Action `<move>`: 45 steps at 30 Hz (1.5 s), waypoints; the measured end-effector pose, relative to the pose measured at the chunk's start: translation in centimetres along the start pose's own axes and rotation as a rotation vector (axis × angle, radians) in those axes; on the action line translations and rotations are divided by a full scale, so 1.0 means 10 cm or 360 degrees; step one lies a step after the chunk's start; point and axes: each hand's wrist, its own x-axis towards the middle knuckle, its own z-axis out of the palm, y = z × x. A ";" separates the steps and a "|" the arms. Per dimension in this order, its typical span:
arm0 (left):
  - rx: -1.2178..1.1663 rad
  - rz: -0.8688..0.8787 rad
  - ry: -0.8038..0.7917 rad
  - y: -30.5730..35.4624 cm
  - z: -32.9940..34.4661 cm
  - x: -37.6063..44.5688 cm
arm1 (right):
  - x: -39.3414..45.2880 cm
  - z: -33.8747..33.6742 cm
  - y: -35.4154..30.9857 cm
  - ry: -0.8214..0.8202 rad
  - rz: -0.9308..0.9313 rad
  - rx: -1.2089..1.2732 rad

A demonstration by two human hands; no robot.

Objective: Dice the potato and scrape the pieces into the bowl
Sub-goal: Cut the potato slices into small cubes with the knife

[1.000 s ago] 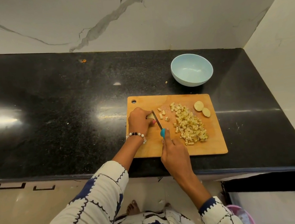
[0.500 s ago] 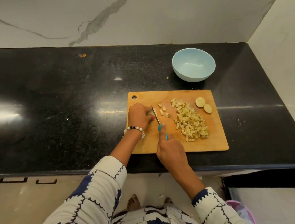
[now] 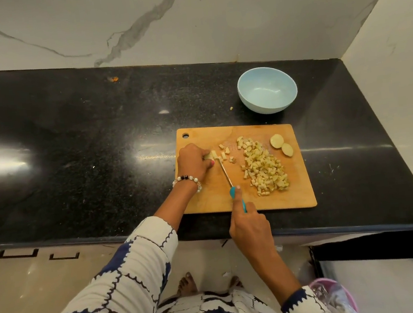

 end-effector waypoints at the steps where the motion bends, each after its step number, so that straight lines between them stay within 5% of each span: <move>1: -0.0012 -0.0003 -0.0003 0.00 0.00 0.00 | 0.01 0.00 0.03 0.0024 0.0031 0.0058; 6: -0.0078 -0.0034 -0.0006 0.01 -0.02 -0.03 | 0.20 -0.03 -0.03 0.0123 0.0093 0.0426; 22: -0.0010 -0.0007 0.0198 -0.01 0.06 -0.13 | 0.42 0.02 -0.20 -0.0318 0.0027 0.0133; 28: 0.0076 -0.0029 0.0183 -0.04 0.12 -0.10 | -0.07 0.01 -0.07 -0.0172 -0.0038 -0.0044; 36: -0.0311 -0.0121 0.0135 -0.11 0.05 -0.08 | 0.27 -0.10 -0.01 0.0036 -0.0037 0.0394; 45: -0.0327 -0.0197 0.0168 -0.07 0.03 -0.11 | 0.41 -0.03 -0.11 -0.0133 -0.0085 0.0259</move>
